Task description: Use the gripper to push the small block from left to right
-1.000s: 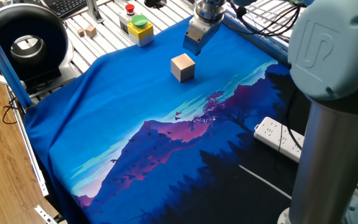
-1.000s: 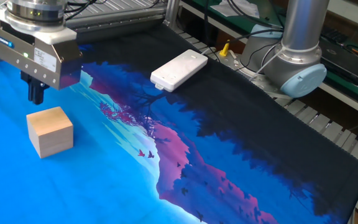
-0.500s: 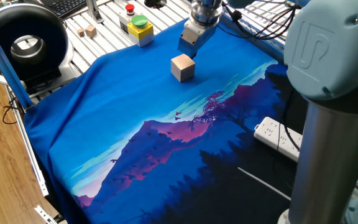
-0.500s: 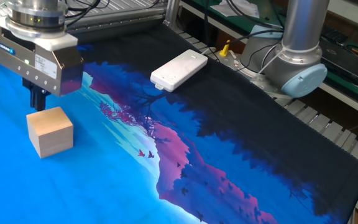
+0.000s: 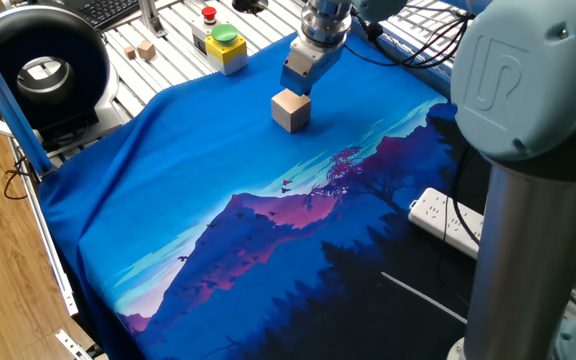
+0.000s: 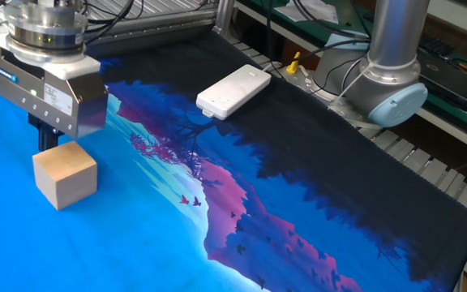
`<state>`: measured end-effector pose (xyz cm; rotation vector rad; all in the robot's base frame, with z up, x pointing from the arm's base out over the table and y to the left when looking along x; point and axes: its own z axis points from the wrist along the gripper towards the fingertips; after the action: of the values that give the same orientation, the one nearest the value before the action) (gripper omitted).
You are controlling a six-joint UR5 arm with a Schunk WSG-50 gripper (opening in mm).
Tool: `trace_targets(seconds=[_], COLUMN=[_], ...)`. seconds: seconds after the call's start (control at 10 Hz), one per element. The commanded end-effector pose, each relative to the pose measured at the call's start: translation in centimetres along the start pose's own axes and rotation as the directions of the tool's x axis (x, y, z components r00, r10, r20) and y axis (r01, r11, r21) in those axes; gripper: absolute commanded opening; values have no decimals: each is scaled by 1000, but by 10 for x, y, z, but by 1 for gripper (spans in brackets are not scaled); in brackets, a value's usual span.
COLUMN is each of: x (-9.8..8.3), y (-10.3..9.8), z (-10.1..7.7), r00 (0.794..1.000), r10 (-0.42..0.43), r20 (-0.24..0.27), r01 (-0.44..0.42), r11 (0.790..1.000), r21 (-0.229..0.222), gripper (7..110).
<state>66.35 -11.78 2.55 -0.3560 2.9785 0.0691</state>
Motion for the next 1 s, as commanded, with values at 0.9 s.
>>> trace_targets(seconds=[0.9], x=[4], y=[2], z=[2], r00=[1000], r10=[-2], r20=[7], r01=[2], r11=[1000], r21=[13], gripper=[7])
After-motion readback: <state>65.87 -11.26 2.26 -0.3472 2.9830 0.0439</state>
